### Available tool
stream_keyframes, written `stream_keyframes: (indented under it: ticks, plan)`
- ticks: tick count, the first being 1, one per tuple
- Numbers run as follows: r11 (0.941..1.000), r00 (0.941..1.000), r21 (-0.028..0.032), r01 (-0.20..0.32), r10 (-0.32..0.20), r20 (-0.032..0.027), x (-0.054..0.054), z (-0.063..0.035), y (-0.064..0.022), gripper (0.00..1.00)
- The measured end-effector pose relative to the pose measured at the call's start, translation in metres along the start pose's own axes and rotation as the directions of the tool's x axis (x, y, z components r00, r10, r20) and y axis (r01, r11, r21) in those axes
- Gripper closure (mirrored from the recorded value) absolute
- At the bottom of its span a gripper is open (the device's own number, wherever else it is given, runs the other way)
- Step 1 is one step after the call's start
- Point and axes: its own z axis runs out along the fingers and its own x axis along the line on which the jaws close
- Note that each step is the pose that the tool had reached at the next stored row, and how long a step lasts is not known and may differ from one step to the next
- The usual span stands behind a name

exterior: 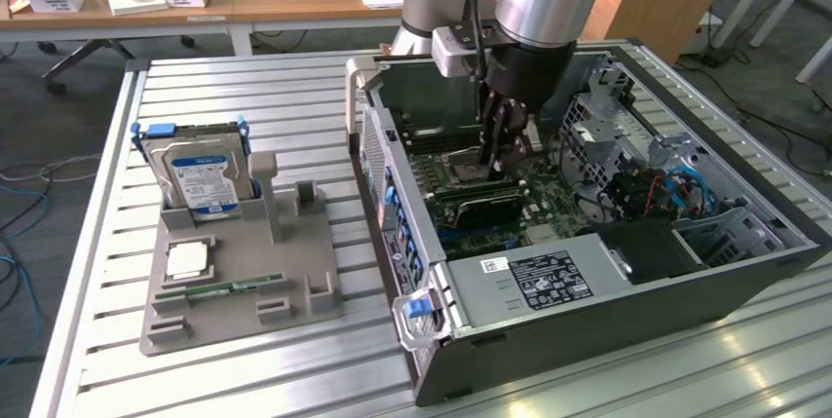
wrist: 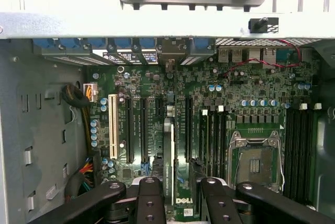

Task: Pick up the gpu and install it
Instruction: 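Press down on the gpu until it lock into place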

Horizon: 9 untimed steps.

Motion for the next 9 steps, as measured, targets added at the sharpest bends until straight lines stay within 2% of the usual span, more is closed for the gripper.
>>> stream_keyframes:
  ticks: [7,9]
  plan:
    - [1.0,1.0,0.0001,0.0,0.0,0.0,0.0,0.0,0.0,0.68]
    - [1.0,1.0,0.0,0.0,0.0,0.0,0.0,0.0,0.0,0.8]
